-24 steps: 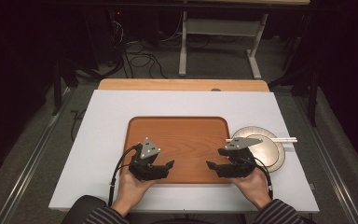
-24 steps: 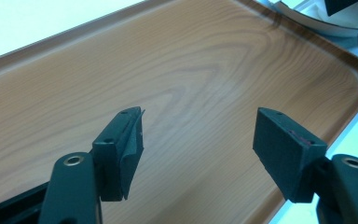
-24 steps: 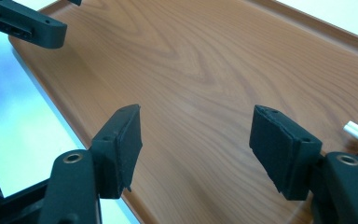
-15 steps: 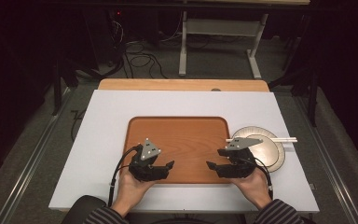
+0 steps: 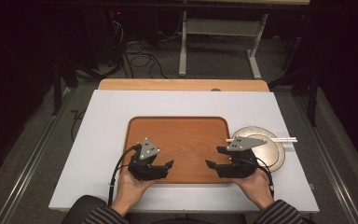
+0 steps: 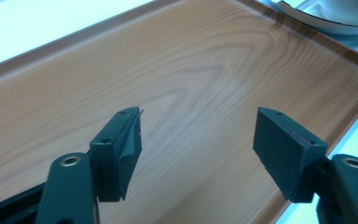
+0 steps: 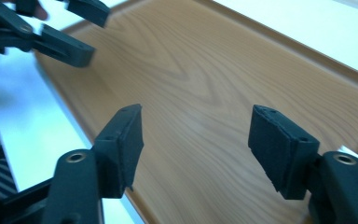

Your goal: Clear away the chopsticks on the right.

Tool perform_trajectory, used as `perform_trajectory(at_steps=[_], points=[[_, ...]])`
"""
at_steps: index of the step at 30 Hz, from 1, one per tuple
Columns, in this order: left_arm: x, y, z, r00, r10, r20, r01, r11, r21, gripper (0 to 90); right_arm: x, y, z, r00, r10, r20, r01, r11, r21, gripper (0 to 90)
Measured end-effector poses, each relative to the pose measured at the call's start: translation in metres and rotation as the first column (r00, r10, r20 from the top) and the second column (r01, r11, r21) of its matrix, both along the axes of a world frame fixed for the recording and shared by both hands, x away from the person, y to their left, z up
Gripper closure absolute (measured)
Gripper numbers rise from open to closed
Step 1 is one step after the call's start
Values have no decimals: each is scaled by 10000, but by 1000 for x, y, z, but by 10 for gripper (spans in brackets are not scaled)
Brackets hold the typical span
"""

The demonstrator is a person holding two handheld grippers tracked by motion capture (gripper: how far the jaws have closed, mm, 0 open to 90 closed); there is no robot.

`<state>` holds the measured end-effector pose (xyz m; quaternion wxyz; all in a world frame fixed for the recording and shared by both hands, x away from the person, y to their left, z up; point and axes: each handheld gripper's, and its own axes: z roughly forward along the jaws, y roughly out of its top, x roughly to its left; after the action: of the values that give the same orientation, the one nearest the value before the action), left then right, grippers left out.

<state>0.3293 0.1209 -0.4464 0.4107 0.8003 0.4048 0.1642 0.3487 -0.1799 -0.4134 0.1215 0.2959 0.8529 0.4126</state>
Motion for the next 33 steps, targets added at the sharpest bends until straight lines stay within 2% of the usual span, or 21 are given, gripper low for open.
perform_trajectory(at_steps=[1, 2, 5, 9, 12, 17, 21, 26, 28, 29, 31, 33], points=[[0, 0, 0, 10000, 0, 0, 0, 10000, 0, 313, 0, 0, 0, 10000, 0, 0, 0, 10000, 0, 345], [1, 0, -1, 9998, 128, -136, -129, 9999, -72, 319, 1, 1, 1, 9996, 268, -78, -267, 9995, 176, 333], [1, 0, -1, 9997, 218, -124, -219, 9997, -94, 328, 2, 0, 4, 9989, 381, -287, -369, 9985, 404, 327], [0, 1, 0, 9996, 244, -116, -245, 9996, -107, 333, 4, -4, 8, 9963, 258, -814, -227, 9990, 386, 297], [0, 1, 2, 9996, 250, -110, -252, 9995, -182, 336, 3, -11, 12, 9960, 212, -871, -175, 9989, 434, 297], [-1, 1, 3, 9997, 237, -37, -237, 9996, -162, 333, 0, -21, 19, 9968, 94, -797, -76, 9997, 225, 312], [-1, 1, 3, 9997, 225, -22, -226, 9996, -150, 329, -2, -36, 26, 9968, 14, -800, -5, 9999, 103, 376], [-1, 1, 3, 9998, 221, -12, -221, 9997, -98, 319, -2, -58, 32, 9965, -398, -730, 400, 9992, 14, 398], [-1, 0, 3, 9998, 221, -8, -221, 9997, -84, 318, -2, -62, 33, 9962, -466, -730, 470, 9989, 29, 399], [0, 0, 2, 9998, 202, -13, -202, 9998, -55, 314, -3, -71, 35, 9958, -643, -657, 647, 9979, 42, 395], [0, 0, 2, 9998, 217, -14, -217, 9997, -62, 309, -2, -74, 36, 9956, -702, -622, 705, 9975, 35, 395], [0, 0, 2, 9998, 176, -32, -177, 9998, -36, 302, -2, -86, 39, 9938, -989, -512, 990, 9951, -4, 400]])
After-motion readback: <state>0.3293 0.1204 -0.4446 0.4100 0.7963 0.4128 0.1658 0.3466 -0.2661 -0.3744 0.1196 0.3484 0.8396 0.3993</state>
